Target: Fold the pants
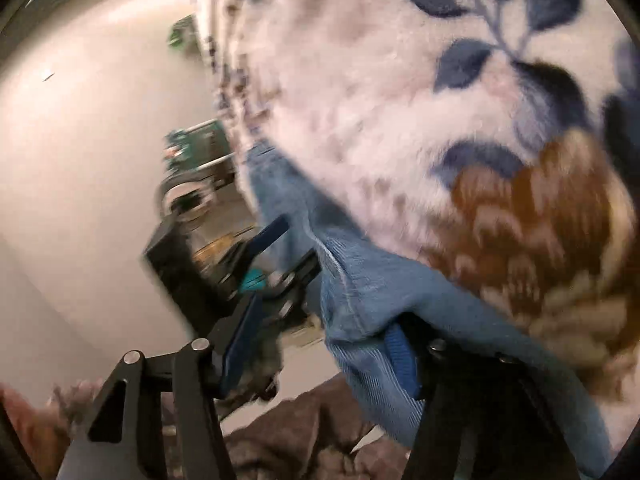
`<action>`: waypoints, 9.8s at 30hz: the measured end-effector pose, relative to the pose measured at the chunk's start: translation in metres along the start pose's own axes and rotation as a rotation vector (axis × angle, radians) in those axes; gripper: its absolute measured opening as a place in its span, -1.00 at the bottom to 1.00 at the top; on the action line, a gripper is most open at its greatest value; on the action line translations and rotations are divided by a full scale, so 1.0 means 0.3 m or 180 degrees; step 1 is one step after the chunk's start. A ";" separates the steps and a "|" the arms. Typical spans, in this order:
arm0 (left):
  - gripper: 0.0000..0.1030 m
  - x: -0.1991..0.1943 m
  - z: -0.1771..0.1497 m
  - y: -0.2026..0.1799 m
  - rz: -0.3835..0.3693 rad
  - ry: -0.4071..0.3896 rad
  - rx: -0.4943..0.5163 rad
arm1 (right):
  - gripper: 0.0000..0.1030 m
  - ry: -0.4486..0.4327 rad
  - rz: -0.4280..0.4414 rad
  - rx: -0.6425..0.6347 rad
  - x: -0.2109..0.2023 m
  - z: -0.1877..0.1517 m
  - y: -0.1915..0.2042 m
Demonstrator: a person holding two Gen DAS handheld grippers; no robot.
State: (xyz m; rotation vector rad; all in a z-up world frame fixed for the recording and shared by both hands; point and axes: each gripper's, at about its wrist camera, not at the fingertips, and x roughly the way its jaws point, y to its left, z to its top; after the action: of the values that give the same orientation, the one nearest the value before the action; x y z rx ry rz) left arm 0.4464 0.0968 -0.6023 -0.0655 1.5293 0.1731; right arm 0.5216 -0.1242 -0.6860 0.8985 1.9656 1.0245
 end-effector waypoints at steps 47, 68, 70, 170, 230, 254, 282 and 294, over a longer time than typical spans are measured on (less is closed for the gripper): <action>0.89 -0.086 0.020 0.051 -0.0505 0.0065 -0.0317 | -0.19 -0.0438 -0.0297 0.0408 0.123 0.159 0.048; -0.13 -0.013 0.017 -0.034 -0.0654 0.0566 -0.0859 | -0.74 -0.0542 -0.0304 0.0150 0.113 -0.090 0.074; -0.14 -0.019 0.009 -0.018 -0.0692 0.0558 -0.0871 | -0.57 -0.0521 -0.0322 0.0187 0.090 -0.086 0.055; 0.29 0.024 0.105 -0.295 -0.0610 0.0048 0.0385 | -0.96 -0.1952 -0.2426 0.1106 -0.321 -0.304 -0.179; -0.40 -0.098 -0.551 -0.083 -0.0867 0.0431 -0.0799 | -0.09 -0.2572 -0.0196 0.1750 0.228 -0.908 -0.444; 1.00 0.022 -0.463 -0.970 -0.0299 -0.0059 0.1313 | -0.82 -0.5077 0.0673 0.1955 -0.510 -1.527 -1.032; 1.00 -0.072 -0.108 -0.428 -0.0586 0.0138 0.0322 | -0.88 -0.5169 -0.0961 0.1273 -0.541 -1.275 -0.308; 0.98 -0.165 -0.102 0.176 -0.0722 -0.0017 -0.0287 | -0.88 -0.3742 -0.2627 0.0055 0.262 -0.574 0.152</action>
State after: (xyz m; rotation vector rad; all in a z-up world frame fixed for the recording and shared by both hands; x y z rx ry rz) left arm 0.4064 0.1407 -0.5507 -0.3083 1.4962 0.0610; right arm 0.3499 -0.1001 -0.5975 0.4058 1.0882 -0.0693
